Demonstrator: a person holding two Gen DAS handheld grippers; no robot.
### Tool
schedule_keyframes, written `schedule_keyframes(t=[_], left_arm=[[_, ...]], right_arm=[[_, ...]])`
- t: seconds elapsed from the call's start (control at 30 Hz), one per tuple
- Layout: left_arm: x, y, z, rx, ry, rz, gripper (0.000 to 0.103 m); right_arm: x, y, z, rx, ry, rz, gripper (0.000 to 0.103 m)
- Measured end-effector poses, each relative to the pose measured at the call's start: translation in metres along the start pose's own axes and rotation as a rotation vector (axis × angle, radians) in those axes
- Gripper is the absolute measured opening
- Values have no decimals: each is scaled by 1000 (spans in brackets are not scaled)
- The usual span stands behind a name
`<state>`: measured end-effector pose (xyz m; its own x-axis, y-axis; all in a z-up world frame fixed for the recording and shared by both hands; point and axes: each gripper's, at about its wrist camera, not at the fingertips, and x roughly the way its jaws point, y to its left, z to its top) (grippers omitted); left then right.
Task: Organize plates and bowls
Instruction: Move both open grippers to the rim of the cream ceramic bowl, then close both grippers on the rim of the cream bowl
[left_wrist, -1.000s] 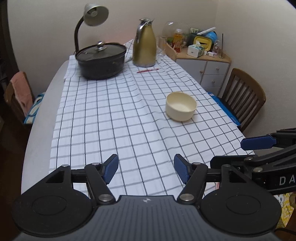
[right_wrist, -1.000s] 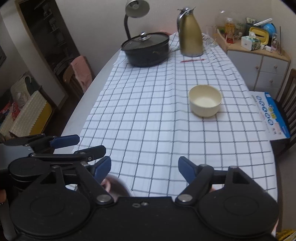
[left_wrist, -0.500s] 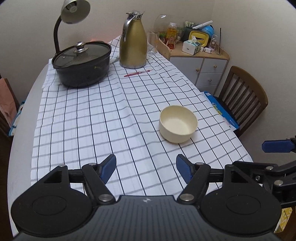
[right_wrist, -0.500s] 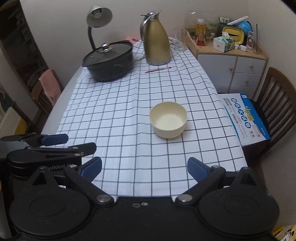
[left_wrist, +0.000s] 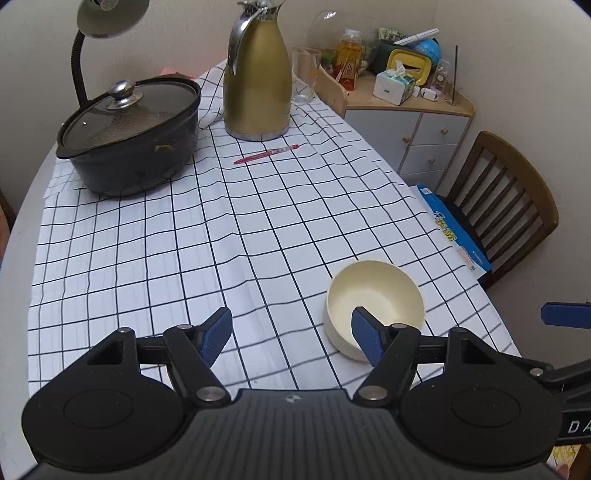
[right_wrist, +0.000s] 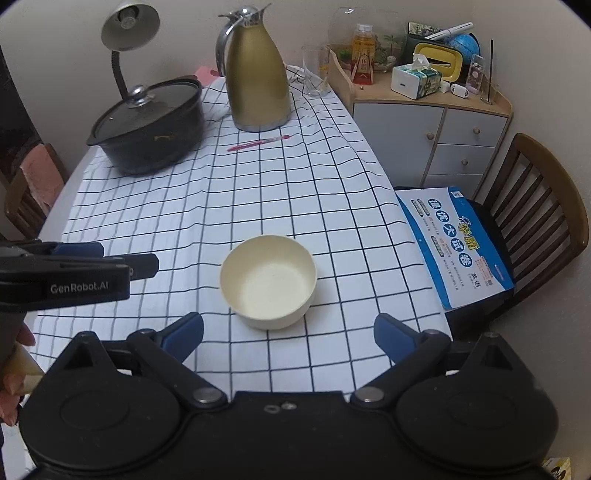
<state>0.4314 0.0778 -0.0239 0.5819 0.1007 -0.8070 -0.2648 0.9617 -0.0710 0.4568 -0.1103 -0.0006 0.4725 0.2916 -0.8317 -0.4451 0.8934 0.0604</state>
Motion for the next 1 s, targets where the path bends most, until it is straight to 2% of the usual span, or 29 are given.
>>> schedule_keyframes(t=[0.2,0.43,0.7,0.8,0.87,0.93,1.0], left_arm=[[48,-2,15,9,50,-2,71],[96,-7,16,0,112,-19,71],[122,-16,11,9,148,-39,69],[128,-21,10,21,170,-44,58],[130,-24,9,23,174,-47,53],[134,-26,7,32,183,-51,43],[136,-28,7,39,187,-50,37]], right_arm=[[38,-4,15,-6,29,-22,98],[83,-15,25,20,72,-49,93],[121,-29,22,80,131,-58,72],[129,-30,21,78,141,-61,67],[133,-30,21,75,149,-62,58],[136,-31,21,83,151,-56,54],[139,-30,21,84,156,-52,49]])
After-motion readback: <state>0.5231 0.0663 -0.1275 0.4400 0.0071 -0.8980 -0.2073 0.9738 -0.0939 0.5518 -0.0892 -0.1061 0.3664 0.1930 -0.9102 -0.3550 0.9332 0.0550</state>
